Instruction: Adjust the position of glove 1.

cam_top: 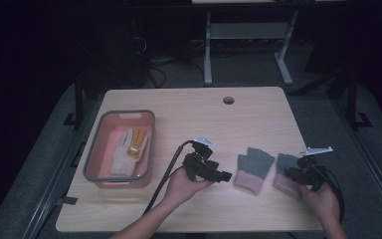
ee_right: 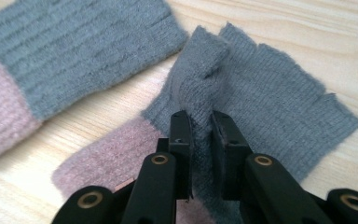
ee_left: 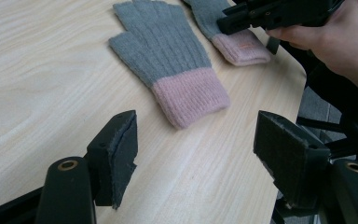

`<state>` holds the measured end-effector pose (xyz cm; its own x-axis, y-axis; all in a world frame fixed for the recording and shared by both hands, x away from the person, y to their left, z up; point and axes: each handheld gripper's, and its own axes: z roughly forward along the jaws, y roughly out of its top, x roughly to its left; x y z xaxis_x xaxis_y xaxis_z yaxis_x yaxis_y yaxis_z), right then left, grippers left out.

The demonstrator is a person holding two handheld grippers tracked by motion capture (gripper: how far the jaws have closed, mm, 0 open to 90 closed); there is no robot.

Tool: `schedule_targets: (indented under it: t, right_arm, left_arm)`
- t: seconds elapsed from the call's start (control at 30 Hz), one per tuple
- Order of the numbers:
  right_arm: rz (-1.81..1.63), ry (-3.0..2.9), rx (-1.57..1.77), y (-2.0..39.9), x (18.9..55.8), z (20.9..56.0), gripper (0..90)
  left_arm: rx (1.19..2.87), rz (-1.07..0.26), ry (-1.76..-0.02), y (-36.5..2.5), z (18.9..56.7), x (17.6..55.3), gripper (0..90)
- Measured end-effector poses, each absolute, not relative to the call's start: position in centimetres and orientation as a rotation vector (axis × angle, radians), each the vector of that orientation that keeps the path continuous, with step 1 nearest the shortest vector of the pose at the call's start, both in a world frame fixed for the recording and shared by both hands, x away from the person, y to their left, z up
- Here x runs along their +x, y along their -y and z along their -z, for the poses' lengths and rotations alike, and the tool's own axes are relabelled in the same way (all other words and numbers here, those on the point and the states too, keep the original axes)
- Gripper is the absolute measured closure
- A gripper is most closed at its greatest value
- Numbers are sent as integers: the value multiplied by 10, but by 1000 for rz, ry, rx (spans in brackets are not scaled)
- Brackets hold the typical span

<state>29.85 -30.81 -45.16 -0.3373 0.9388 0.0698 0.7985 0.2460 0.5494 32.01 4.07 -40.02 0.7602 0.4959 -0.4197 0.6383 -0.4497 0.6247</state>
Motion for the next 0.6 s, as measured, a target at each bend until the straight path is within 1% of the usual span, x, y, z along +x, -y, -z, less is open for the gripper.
schedule_targets:
  t: [0.3, 0.6]
  right_arm:
    - [-817, -2212, 1626, 310, 296, 430, 803]
    - [-891, -2224, 1614, 293, 300, 410, 801]
  left_arm:
    - [2144, 226, -841, -38, 401, 320, 307]
    - [2149, 219, -841, -40, 400, 319, 307]
